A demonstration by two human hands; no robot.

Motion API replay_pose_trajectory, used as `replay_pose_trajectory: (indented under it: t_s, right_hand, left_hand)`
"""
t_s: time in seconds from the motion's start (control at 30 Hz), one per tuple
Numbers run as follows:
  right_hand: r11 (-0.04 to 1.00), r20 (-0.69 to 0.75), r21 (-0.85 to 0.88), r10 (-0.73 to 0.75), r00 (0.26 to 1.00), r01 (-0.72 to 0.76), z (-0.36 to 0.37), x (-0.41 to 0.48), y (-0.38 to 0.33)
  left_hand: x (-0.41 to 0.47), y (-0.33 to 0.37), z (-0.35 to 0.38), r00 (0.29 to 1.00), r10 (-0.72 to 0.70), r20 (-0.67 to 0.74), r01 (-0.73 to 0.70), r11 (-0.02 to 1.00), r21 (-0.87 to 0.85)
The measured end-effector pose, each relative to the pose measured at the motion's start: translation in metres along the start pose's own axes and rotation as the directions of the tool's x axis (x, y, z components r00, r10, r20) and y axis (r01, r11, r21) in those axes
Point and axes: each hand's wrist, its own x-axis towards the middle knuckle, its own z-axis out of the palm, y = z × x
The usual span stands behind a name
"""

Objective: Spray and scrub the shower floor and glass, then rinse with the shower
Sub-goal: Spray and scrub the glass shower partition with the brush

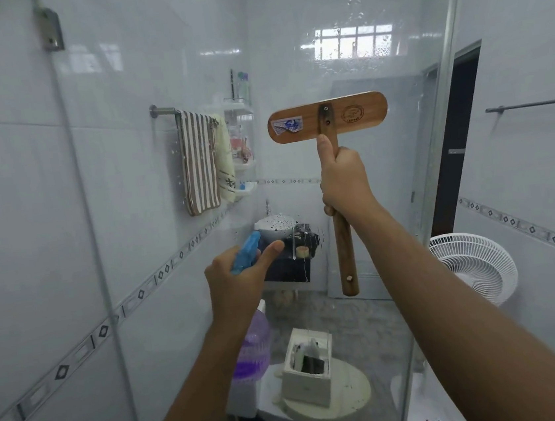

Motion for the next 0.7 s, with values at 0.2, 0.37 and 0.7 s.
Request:
replay_pose_trajectory:
  t_s: [0.2,0.37,0.7]
  right_hand:
    - [1.000,0.014,0.005,0.004,1.000,-0.004,0.010,-0.002,0.003]
    - [1.000,0.014,0.009,0.010,1.000,-0.010,0.017,-0.007,0.000]
    - [0.995,0.135,0.040,0.082,0.987,-0.088,0.079,-0.123,0.111]
  left_hand:
    - [0.003,0.002,-0.005,1.000,-0.015,-0.012,0.015,0.999,0.048]
    - [0.005,0.004,-0.008,0.999,-0.033,0.010,0.032,0.996,0.088]
    - [-0.005,-0.008,-0.022,0.998,0.008,-0.062,-0.004,0.998,0.061]
